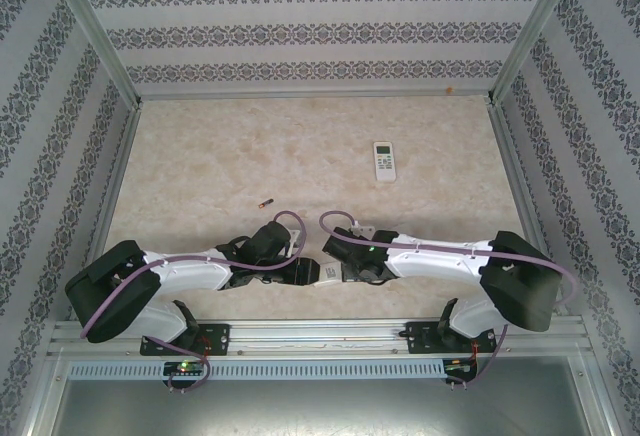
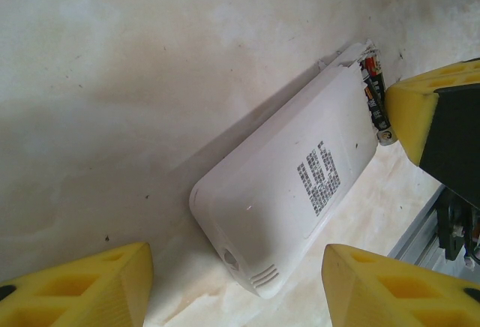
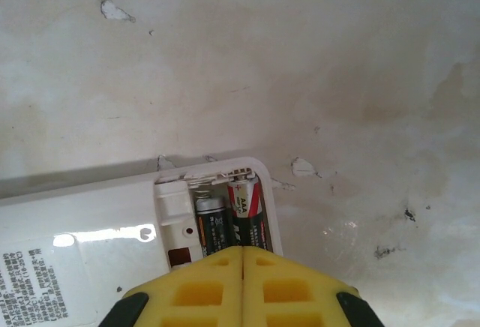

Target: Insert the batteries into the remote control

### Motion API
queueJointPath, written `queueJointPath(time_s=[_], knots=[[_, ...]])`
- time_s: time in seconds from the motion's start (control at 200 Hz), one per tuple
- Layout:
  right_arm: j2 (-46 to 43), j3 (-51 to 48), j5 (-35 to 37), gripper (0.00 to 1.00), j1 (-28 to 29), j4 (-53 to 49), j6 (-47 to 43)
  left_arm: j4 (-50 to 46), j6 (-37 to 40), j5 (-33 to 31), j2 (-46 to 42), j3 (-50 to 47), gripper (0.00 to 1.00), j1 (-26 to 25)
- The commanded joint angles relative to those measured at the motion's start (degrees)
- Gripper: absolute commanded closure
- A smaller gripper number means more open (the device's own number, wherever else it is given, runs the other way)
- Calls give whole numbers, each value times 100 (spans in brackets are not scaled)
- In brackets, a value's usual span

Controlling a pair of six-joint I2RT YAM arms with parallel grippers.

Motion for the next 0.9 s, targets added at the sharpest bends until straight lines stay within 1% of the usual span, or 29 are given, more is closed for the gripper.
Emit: queueJointPath(time_s=[0.0, 0.13, 0.2, 0.295, 0.375, 0.47, 0.555, 0.664, 0.764, 0.894], knots=[[331, -137, -127, 93, -9, 118, 58, 390, 105, -23, 211, 139, 38, -123], [656, -75, -131, 93, 45, 212, 19, 381, 124, -52, 211, 120, 38, -123], [679, 127, -28, 94, 40, 3, -127, 347, 137, -52, 204, 123, 38, -123], [335, 416, 237, 92, 35, -426, -347, 335, 136, -91, 151, 108, 38, -123], [-29, 472, 282, 90, 33, -504, -422, 336, 141, -115, 136, 116, 38, -123], [-351, 435, 218, 87, 24, -501, -373, 355, 140, -121, 148, 129, 38, -128], [-459, 338, 42, 87, 24, -412, -275, 379, 123, -92, 159, 129, 38, -123], [-428, 161, -243, 84, 37, -192, -137, 372, 127, -95, 149, 118, 37, -123], [-340, 68, -333, 78, 67, -105, -46, 362, 137, -106, 139, 109, 38, -125], [-226, 39, -285, 78, 85, -137, -31, 362, 121, -113, 119, 96, 37, -123]])
